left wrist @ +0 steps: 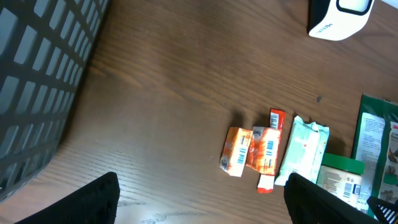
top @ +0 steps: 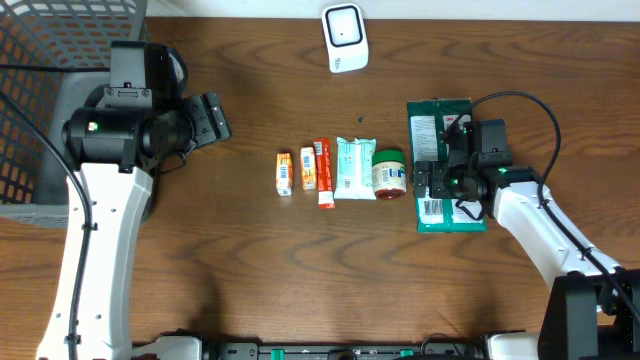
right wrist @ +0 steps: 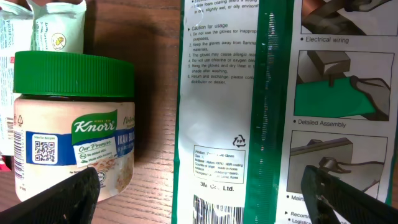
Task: Scan the item barcode
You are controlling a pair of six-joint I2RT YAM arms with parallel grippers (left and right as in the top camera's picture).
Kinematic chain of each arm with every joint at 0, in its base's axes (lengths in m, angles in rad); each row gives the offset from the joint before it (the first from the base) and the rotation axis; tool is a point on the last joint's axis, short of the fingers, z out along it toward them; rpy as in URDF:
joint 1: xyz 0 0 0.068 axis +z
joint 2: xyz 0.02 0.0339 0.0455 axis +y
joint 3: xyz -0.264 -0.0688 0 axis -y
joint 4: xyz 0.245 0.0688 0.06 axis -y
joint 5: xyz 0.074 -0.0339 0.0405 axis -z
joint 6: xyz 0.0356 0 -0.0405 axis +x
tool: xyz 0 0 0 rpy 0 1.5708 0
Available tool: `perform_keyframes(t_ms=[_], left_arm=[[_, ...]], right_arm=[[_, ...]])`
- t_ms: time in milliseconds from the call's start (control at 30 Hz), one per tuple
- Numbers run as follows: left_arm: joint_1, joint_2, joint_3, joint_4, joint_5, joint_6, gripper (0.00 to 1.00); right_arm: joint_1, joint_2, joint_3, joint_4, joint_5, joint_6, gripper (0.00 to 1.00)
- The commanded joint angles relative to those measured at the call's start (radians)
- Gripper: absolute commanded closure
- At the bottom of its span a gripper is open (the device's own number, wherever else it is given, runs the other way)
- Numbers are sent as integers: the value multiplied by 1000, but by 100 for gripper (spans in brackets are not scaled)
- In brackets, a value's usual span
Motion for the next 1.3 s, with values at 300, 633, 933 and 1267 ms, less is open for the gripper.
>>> perform_keyframes(t_ms=[300, 633, 933, 1267], left_arm=[[0, 6, 11, -3, 2, 6, 15], [0, 6, 11, -3, 2, 6, 15], [0, 6, 11, -3, 2, 6, 15], [0, 6, 11, -3, 2, 6, 15]], right_arm=[[5, -13, 45, -61, 4, 87, 1], [15, -6, 572, -554, 5, 103, 5], [62, 225, 1188, -976, 9, 105, 5], [148, 541, 1301, -1055, 8, 105, 1]])
